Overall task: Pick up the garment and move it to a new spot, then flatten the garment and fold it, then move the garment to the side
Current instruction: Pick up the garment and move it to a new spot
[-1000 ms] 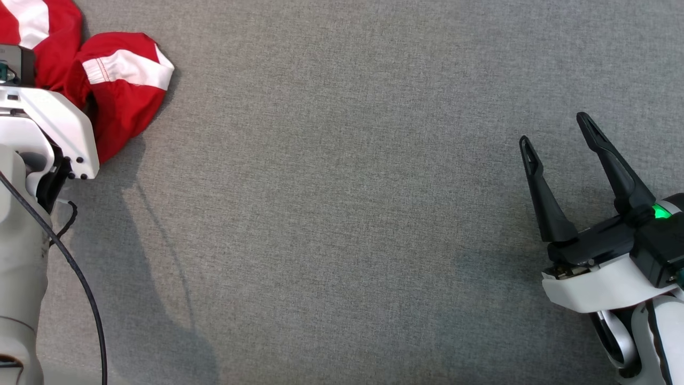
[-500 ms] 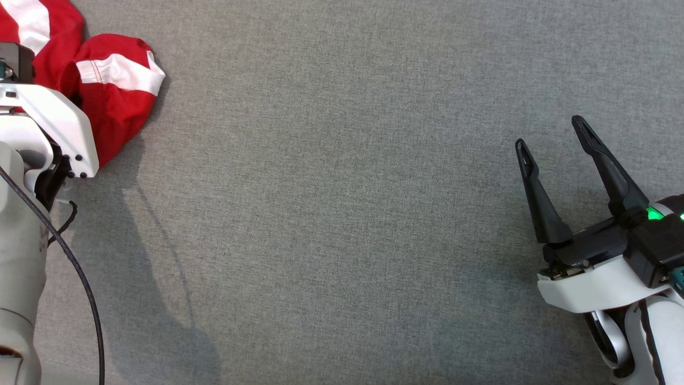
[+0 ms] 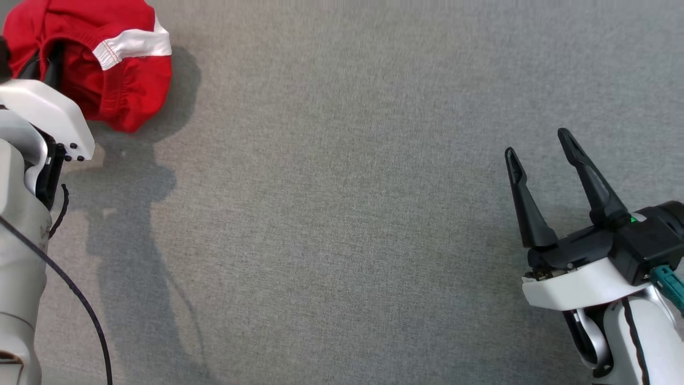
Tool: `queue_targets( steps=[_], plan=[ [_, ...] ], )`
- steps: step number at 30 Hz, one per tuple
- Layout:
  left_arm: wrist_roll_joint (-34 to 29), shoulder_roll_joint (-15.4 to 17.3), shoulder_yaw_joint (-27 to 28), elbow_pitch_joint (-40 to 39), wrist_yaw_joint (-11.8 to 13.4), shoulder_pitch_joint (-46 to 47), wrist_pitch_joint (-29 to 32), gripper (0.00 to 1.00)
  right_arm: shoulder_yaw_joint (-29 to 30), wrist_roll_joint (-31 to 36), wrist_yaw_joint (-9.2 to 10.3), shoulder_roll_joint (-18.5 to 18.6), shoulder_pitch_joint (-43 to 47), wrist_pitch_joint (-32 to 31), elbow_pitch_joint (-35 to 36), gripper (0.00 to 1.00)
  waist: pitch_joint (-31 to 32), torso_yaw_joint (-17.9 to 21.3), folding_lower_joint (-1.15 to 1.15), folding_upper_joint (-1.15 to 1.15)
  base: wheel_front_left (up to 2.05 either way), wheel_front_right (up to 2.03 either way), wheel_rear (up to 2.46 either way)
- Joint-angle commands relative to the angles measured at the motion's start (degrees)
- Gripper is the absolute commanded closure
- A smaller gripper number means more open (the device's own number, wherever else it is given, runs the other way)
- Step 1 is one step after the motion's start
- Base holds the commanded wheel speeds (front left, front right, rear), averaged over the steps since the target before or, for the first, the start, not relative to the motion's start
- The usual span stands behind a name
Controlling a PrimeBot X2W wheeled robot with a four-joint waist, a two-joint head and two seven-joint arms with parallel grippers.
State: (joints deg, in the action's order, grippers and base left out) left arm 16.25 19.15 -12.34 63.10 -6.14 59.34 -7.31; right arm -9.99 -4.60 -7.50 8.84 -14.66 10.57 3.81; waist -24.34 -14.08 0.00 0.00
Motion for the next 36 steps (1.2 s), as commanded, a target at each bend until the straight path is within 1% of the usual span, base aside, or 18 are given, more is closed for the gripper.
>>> queue_targets(
  steps=[1, 5, 7, 14, 19, 24, 29, 33, 34, 36],
  plan=[
    [0.2, 0.3, 0.0, -0.4, 0.3, -0.5, -0.9, 1.0, -0.1, -0.3, 0.02, -0.1, 0.4, 0.4, -0.4, 0.0, 2.0, 0.4, 0.0, 0.0, 0.0, 0.0, 0.0],
    [0.2, 0.0, -0.6, -2.8, -0.3, -1.8, -4.9, 1.0, 0.2, -0.8, 0.02, -0.9, 0.9, 1.6, -2.2, 0.0, 5.2, 1.1, 0.0, 0.0, 0.0, 0.0, 0.0],
    [0.4, -0.4, -1.1, -6.0, -0.6, -2.7, -6.5, 1.0, 0.9, -1.0, 0.02, -1.6, 1.2, 2.3, -3.3, 0.0, 7.7, 1.9, 0.0, 0.0, 0.0, 0.0, 0.0],
    [1.6, -1.7, -1.4, -18.1, -0.9, -7.6, -7.7, 1.0, 2.6, -1.5, 0.02, -2.7, 2.2, 3.4, -4.8, 0.0, 12.4, 4.5, 0.0, 0.0, 0.0, 0.0, 0.0],
    [1.7, -3.1, -2.4, -28.7, -0.3, -13.5, -7.8, 1.0, 4.1, -1.5, 0.02, -3.4, 3.0, 3.9, -5.3, 0.0, 14.5, 6.9, 0.0, 0.0, 0.0, 0.0, 0.0],
    [2.6, -4.7, -5.2, -38.8, -0.5, -20.0, -4.7, 1.0, 5.5, -1.2, 0.02, -3.6, 3.5, 4.3, -5.2, 0.0, 15.4, 9.1, 0.0, 0.0, 0.0, 0.0, 0.0],
    [1.1, -5.8, -9.7, -47.3, -0.3, -25.4, -0.8, 1.0, 6.4, -0.9, 0.01, -3.8, 3.3, 4.4, -5.0, 0.0, 15.1, 11.8, 0.0, 0.0, 0.0, 0.0, 0.0],
    [-0.4, -6.7, -13.1, -50.4, 0.3, -28.2, 1.5, 1.0, 6.9, -0.6, 0.02, -4.0, 2.6, 4.5, -4.9, 0.0, 14.1, 14.5, 0.0, 0.0, 0.0, 0.0, 0.0],
    [-0.4, -6.7, -13.1, -50.4, 0.3, -28.2, 1.5, 1.0, 6.9, -0.6, 0.02, -4.0, 2.6, 4.5, -4.9, 0.0, 14.1, 14.5, 0.0, 0.0, 0.0, 0.0, 0.0],
    [-1.3, -7.0, -14.5, -50.9, 0.6, -28.8, 1.9, 1.0, 7.0, -0.6, 0.02, -4.1, 2.4, 4.6, -4.9, 0.0, 13.5, 16.1, 0.0, 0.0, 0.0, 0.0, 0.0]
  ],
)
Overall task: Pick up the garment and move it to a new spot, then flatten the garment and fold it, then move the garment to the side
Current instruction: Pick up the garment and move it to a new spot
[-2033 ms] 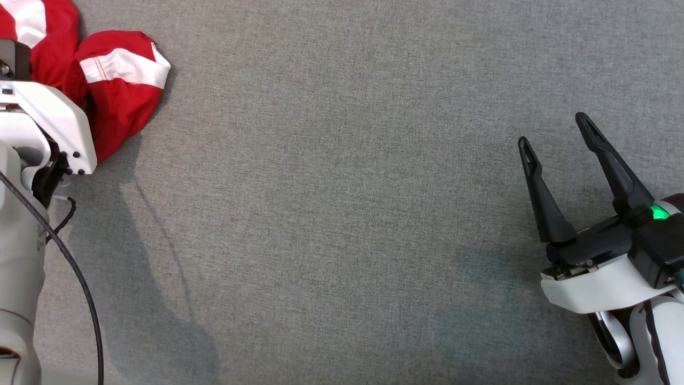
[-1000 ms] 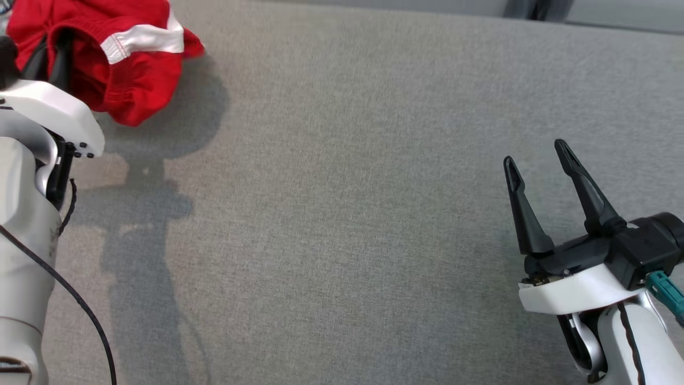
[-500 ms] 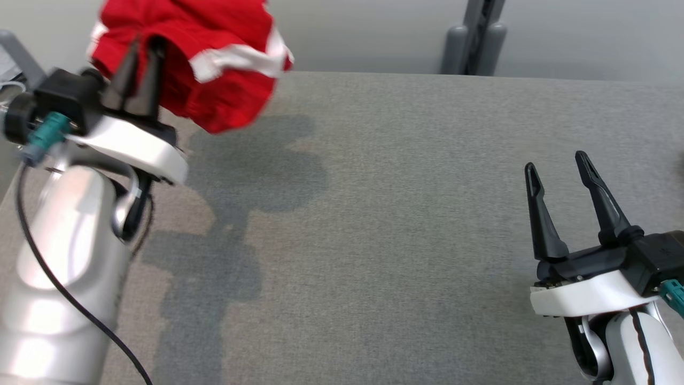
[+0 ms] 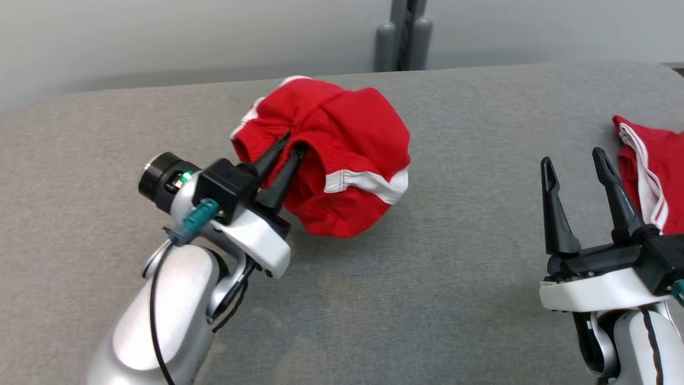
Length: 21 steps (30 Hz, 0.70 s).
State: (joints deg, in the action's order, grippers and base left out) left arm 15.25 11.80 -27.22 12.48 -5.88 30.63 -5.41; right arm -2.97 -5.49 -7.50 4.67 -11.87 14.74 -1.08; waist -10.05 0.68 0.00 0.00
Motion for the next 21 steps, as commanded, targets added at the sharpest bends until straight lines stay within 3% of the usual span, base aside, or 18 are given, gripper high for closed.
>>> queue_targets(
  steps=[1, 6, 12, 21],
  plan=[
    [-0.9, 0.1, -0.3, -0.2, 0.6, -0.4, -0.2, 1.0, 0.0, 0.4, 0.01, 0.0, -0.5, 0.5, 0.0, 0.0, -1.1, 2.2, 0.0, 0.0, 0.0, 0.0, 0.0],
    [-4.4, -1.4, -4.0, 2.9, 1.8, 0.6, -0.5, 1.0, 1.0, 0.2, 0.02, -0.3, -0.9, 0.5, 0.3, 0.0, -3.2, 6.2, 0.0, 0.0, 0.0, 0.0, 0.0],
    [-6.8, -4.6, -6.1, 12.4, 4.4, 3.3, -2.3, 1.0, 1.6, -0.6, 0.02, -1.0, -1.8, 0.6, 0.5, 0.0, -6.1, 10.7, 0.0, 0.0, 0.0, 0.0, 0.0],
    [-8.0, -6.4, -7.9, 25.2, 6.0, 7.0, -5.7, 1.0, 2.7, -0.9, 0.02, -1.6, -1.5, 0.6, 1.2, 0.0, -7.4, 13.3, 0.0, 0.0, 0.0, 0.0, 0.0]
  ],
)
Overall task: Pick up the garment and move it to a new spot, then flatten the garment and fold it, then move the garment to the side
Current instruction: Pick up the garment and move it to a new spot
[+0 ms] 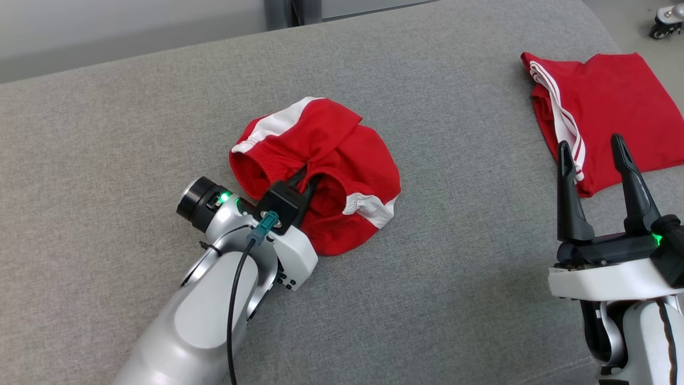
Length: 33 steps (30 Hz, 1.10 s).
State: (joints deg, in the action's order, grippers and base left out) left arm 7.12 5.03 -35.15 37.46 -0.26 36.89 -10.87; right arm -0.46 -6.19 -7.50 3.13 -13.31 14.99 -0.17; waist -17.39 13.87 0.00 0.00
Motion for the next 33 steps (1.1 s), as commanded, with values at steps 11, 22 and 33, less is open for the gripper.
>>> queue_targets(
  steps=[11, 22, 33],
  plan=[
    [1.4, -0.9, -0.4, 4.3, 0.8, 1.6, -3.6, 0.0, 1.3, 0.4, 0.02, -0.1, 0.4, 0.3, -0.1, 0.0, 2.0, -3.2, 0.0, 0.0, 0.0, 0.0, 0.0],
    [3.0, 1.9, 1.0, -2.8, 1.5, -3.3, -4.3, 0.0, 2.0, 0.7, 0.02, -0.1, 2.1, 0.3, -1.0, 0.0, 6.3, -8.2, 0.0, 0.0, 0.0, 0.0, 0.0],
    [5.0, 7.5, 4.4, -11.4, 5.0, -10.4, -3.4, 0.0, 1.8, 1.0, 0.02, -0.1, 3.2, 0.3, -1.6, 0.0, 9.5, -12.6, 0.0, 0.0, 0.0, 0.0, 0.0]
  ],
)
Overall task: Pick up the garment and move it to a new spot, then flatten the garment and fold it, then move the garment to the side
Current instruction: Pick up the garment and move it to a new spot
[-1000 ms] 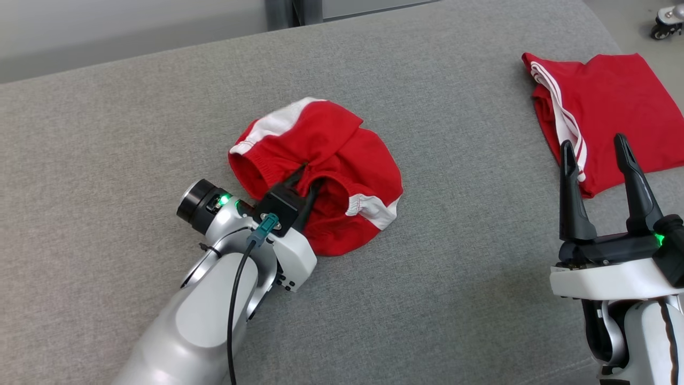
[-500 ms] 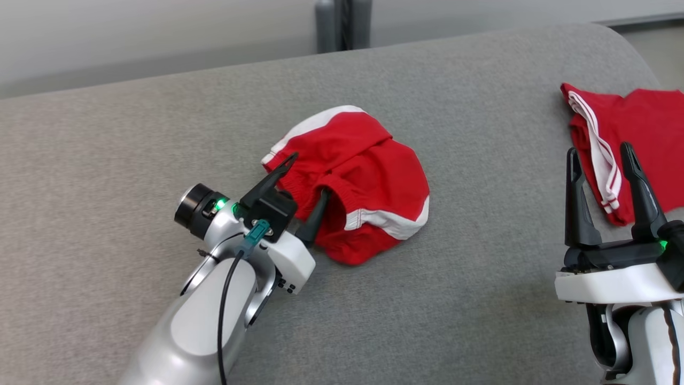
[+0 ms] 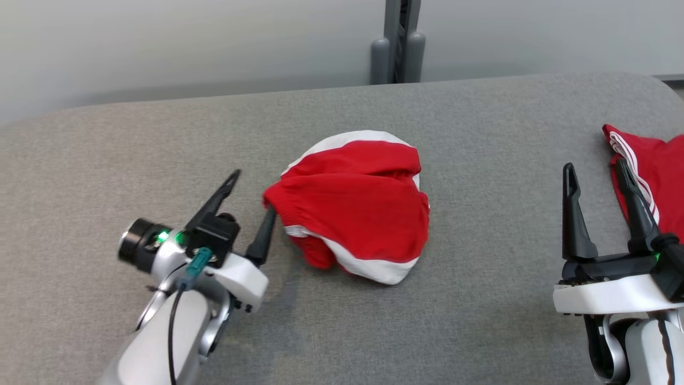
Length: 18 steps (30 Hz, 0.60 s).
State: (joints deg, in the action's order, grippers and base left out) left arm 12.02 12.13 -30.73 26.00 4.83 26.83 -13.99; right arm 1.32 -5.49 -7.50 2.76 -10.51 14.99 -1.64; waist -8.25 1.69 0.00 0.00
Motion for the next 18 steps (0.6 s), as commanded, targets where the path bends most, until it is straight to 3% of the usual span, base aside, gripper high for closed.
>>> queue_targets(
  steps=[1, 9, 15, 16, 17, 18],
  plan=[
    [0.3, 0.9, 0.7, -0.2, 0.7, -0.9, 0.2, 0.0, 0.0, 0.4, 0.02, 0.3, 0.5, 0.3, -0.1, 0.0, 0.6, -0.7, 0.0, 0.0, 0.0, 0.0, 0.0],
    [-1.4, 4.8, 0.1, -1.9, 2.6, -4.4, 2.8, 0.0, -0.6, 0.6, 0.02, 0.3, 0.9, 0.3, -0.5, 0.0, 2.0, -2.3, 0.0, 0.0, 0.0, 0.0, 0.0],
    [-2.6, 8.4, -3.4, -2.6, -1.2, -5.8, 6.2, 0.0, -0.8, 0.4, 0.02, 0.5, 1.2, 0.3, -1.0, 0.0, 2.9, -2.8, 0.0, 0.0, 0.0, 0.0, 0.0],
    [-2.5, 8.6, -3.4, -2.9, -1.0, -6.1, 6.8, 0.0, -0.8, 0.4, 0.01, 0.5, 1.2, 0.3, -1.1, 0.0, 3.0, -2.9, 0.0, 0.0, 0.0, 0.0, 0.0],
    [-1.3, 8.9, -1.2, -4.2, 1.5, -6.7, 6.2, 0.0, -0.7, 0.4, 0.02, 0.5, 1.4, 0.3, -1.2, 0.0, 3.3, -2.9, 0.0, 0.0, 0.0, 0.0, 0.0],
    [-0.5, 8.6, -0.2, -4.9, 2.4, -7.1, 5.7, 0.0, -0.7, 0.4, 0.02, 0.5, 1.4, 0.3, -1.1, 0.0, 3.4, -2.9, 0.0, 0.0, 0.0, 0.0, 0.0]
  ],
)
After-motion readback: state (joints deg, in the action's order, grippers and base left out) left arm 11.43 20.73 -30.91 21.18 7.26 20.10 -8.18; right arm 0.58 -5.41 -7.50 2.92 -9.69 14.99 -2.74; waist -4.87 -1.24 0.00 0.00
